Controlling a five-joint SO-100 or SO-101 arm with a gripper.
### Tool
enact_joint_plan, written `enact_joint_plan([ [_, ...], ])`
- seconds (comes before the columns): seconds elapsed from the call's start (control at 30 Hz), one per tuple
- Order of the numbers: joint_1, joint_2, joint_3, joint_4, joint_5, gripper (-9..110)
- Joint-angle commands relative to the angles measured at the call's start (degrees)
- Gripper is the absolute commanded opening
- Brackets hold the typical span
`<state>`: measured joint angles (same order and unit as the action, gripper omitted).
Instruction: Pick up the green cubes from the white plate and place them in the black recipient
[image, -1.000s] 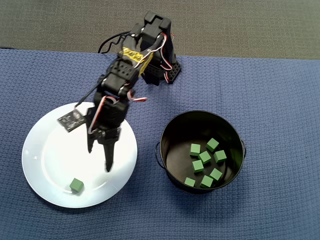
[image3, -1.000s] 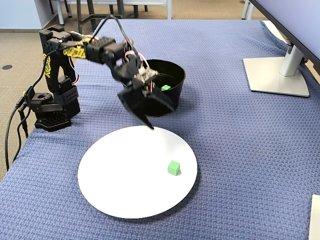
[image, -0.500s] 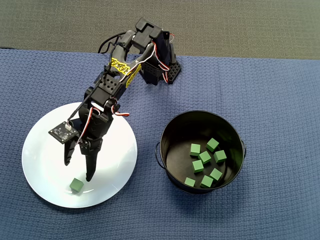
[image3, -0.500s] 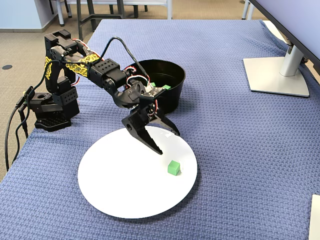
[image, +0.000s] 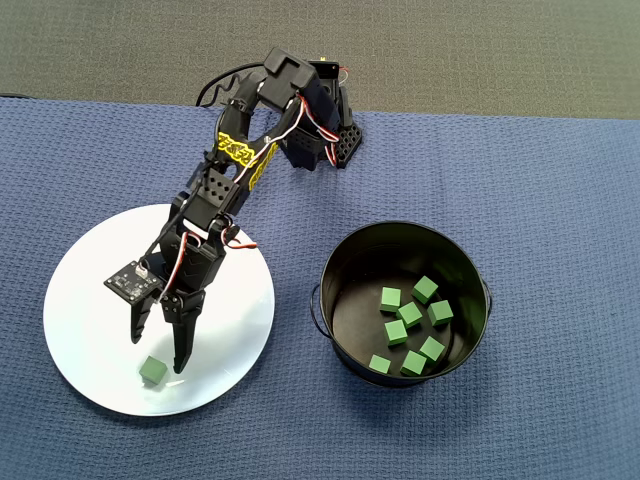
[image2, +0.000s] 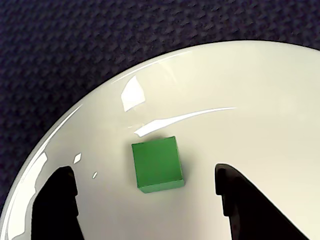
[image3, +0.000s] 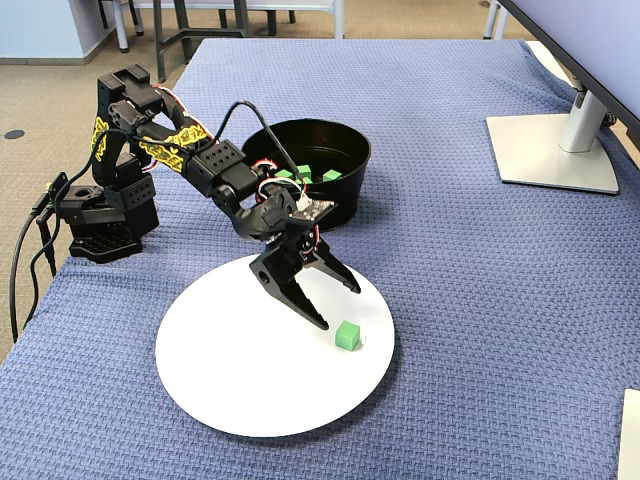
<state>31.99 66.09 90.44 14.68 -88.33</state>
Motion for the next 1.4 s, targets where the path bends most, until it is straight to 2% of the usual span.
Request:
enact_joint_plan([
  [0.0, -0.5, -1.1, -1.7, -3.4, -0.8, 29],
  [0.23, 0.1, -5.8, -5.4, -4.7, -0.5, 28],
  [0.83, 0.9, -10.9, -9.6, -7.4, -1.1, 17],
  [1.07, 1.0, -11.2, -9.1, -7.8, -0.7, 3],
  [1.37, 0.8, -10.3, -8.3, -6.9, 1.0, 0],
])
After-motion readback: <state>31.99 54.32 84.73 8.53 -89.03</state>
